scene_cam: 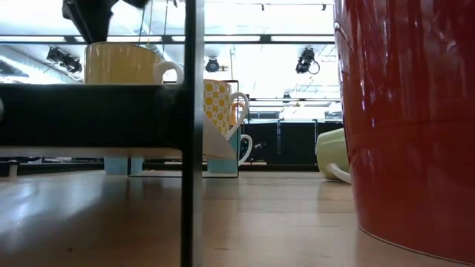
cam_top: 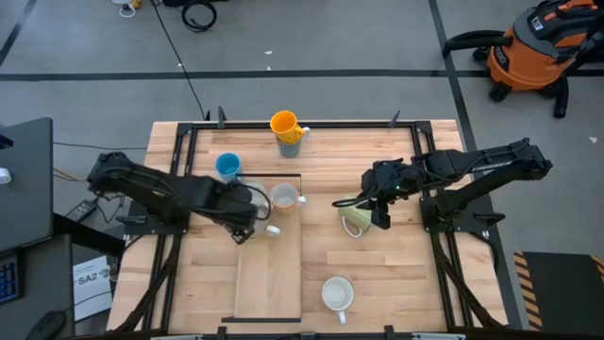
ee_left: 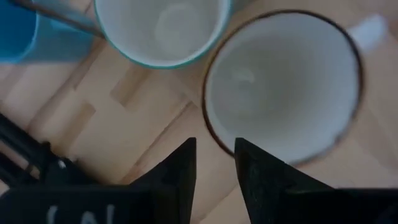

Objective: Place coffee mugs
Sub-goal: Put the light green mug on the shelf

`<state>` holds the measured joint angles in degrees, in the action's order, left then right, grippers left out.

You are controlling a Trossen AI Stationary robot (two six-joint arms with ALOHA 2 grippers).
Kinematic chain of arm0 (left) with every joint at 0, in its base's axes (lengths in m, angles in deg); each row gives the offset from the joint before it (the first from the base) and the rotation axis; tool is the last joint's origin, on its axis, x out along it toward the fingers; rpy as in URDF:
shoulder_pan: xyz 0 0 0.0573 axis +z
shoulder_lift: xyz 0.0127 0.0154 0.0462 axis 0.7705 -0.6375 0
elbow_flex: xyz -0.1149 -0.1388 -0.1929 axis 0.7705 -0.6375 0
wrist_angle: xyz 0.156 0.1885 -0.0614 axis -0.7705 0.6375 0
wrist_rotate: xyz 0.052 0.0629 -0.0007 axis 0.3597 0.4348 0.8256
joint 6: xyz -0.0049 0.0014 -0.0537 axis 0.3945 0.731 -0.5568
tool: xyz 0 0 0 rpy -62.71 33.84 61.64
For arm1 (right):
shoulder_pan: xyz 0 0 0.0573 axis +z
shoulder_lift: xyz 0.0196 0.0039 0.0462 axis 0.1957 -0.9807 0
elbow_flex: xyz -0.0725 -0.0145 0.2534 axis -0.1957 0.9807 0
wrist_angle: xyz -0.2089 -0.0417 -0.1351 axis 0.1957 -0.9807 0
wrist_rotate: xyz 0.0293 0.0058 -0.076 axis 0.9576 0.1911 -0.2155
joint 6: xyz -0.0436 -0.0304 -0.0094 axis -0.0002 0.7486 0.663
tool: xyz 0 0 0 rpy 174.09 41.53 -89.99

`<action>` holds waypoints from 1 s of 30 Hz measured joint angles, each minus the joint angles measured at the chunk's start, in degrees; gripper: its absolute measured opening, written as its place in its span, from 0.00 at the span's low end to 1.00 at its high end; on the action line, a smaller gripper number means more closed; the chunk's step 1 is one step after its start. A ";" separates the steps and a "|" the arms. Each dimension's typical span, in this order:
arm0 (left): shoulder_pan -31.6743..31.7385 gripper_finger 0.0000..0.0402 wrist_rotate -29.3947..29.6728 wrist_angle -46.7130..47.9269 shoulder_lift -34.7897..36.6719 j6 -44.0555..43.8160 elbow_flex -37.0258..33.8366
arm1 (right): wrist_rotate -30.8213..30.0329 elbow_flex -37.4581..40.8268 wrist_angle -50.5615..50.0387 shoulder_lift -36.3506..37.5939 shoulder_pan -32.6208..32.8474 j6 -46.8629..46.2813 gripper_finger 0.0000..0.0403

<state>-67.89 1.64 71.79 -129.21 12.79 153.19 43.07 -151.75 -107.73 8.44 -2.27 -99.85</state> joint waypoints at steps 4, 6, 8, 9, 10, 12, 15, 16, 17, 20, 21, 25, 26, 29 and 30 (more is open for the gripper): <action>-5.02 0.29 5.50 -0.19 1.80 1.90 0.00 | -1.01 0.00 -3.41 0.00 2.11 -5.48 0.34; -8.24 0.29 8.19 -0.28 2.24 1.84 0.00 | -2.50 0.02 -4.89 0.00 3.86 -8.77 0.34; -11.45 0.29 10.46 -0.47 2.27 0.93 0.00 | -4.04 0.02 -6.03 0.00 5.89 -12.18 0.34; -12.97 0.29 11.46 -0.75 2.26 0.03 0.00 | -4.78 0.02 -6.29 0.00 7.04 -13.89 0.34; -14.44 0.29 12.31 -1.08 2.25 -0.69 0.00 | -5.59 0.02 -6.44 0.00 8.21 -15.65 0.34; -16.78 0.29 13.70 -2.09 2.05 -1.90 0.00 | -7.40 0.19 -6.97 0.00 10.67 -19.14 0.34; -19.60 0.29 16.14 -3.74 1.97 -3.63 -0.07 | -10.60 2.21 -6.96 0.09 14.30 -23.96 0.34; -20.24 0.29 16.86 -4.21 1.99 -4.05 -0.07 | -11.21 3.45 -6.92 0.15 15.43 -25.83 0.34; -20.88 0.29 17.43 -4.61 1.99 -4.53 -0.09 | -11.32 4.80 -6.89 0.17 16.43 -27.94 0.34; -21.86 0.29 17.87 -4.63 1.99 -5.02 -0.09 | -11.32 9.22 -6.57 0.17 18.97 -35.89 0.34; -21.99 0.29 17.93 -4.65 1.99 -5.02 -0.10 | -11.32 10.63 -6.68 0.17 19.71 -38.65 0.34; -21.74 0.29 17.96 -4.63 1.99 -5.01 -0.13 | -11.35 15.07 -5.64 0.17 22.09 -46.82 0.34; -21.59 0.29 17.96 -4.62 1.99 -4.94 -0.13 | -11.52 15.92 -4.73 0.17 22.41 -47.89 0.34; -21.17 0.29 17.96 -4.61 1.99 -4.91 -0.13 | -12.22 18.25 -1.24 0.17 22.69 -48.81 0.34; -21.01 0.29 17.96 -4.61 1.99 -4.80 -0.13 | -12.31 18.84 0.17 0.17 22.68 -48.81 0.34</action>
<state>-88.90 19.60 67.19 -127.22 7.99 153.06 30.75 -132.91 -107.56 8.61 20.41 -148.66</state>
